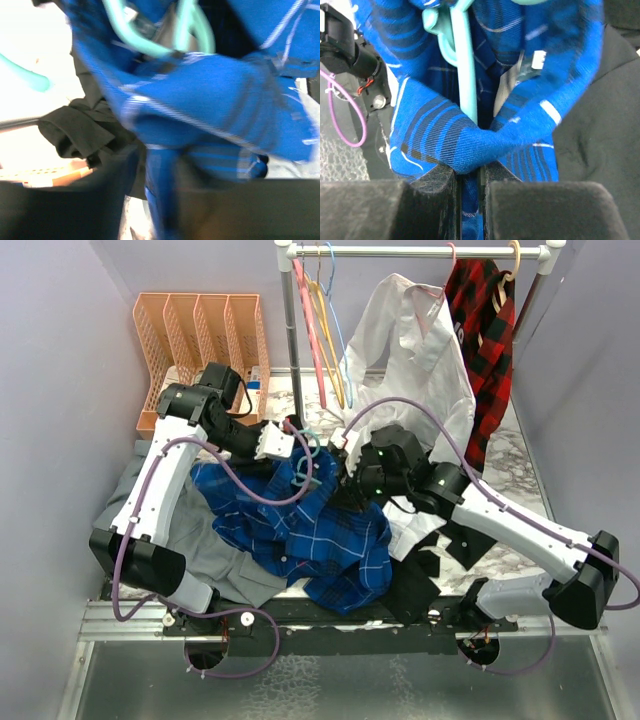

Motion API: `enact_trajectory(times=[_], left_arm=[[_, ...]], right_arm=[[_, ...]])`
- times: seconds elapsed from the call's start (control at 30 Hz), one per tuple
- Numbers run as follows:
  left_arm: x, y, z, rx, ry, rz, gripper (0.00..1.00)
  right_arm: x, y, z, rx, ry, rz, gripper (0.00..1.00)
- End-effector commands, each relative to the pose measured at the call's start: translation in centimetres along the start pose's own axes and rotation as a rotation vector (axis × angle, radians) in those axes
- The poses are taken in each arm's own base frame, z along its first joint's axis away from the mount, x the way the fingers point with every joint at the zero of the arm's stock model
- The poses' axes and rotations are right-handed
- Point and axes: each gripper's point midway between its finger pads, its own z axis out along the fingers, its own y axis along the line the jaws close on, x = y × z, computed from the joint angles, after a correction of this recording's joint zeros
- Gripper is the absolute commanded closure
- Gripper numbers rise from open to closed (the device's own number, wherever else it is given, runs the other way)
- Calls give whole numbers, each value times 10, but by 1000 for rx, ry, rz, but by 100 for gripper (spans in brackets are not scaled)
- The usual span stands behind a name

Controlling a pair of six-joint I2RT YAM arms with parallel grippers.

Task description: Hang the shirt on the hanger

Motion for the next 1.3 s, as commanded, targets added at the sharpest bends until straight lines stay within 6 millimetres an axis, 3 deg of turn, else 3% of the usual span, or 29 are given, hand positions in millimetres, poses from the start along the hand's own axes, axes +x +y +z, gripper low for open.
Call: enact_trajectory(times=[0.0,0.03,0.27,0.37,0.43,0.63,0.8,0.97,1.13,1.27], left_arm=[[-22,17,-2,-48,-79,-4,6],[-15,17,-2,-50,-50,-7,2],[42,30,-28,-139,-3,-69,1],[66,25,-29,-135,34,-84,2],[73,19,-25,-121,36,-94,1],[43,34,-38,-181,-66,-168,1],[1,53,-60,-249,-158,-231,1],[-40,92,-88,-398,-251,-413,1],[-73,121,-127,-567,-319,-490,1],[-80,155,-169,-805,-366,-620,1]], right_arm=[[-9,20,-25,-14,-83,13,99],[-5,18,-35,14,-84,29,99],[31,5,-78,191,1,119,99],[37,-6,-92,277,15,117,99],[37,-9,-98,303,8,113,99],[38,-15,-98,332,13,104,99],[54,-28,-114,450,91,161,99],[65,-48,-140,652,117,266,99],[67,-77,-169,906,141,295,99],[68,-104,-188,1138,182,264,99]])
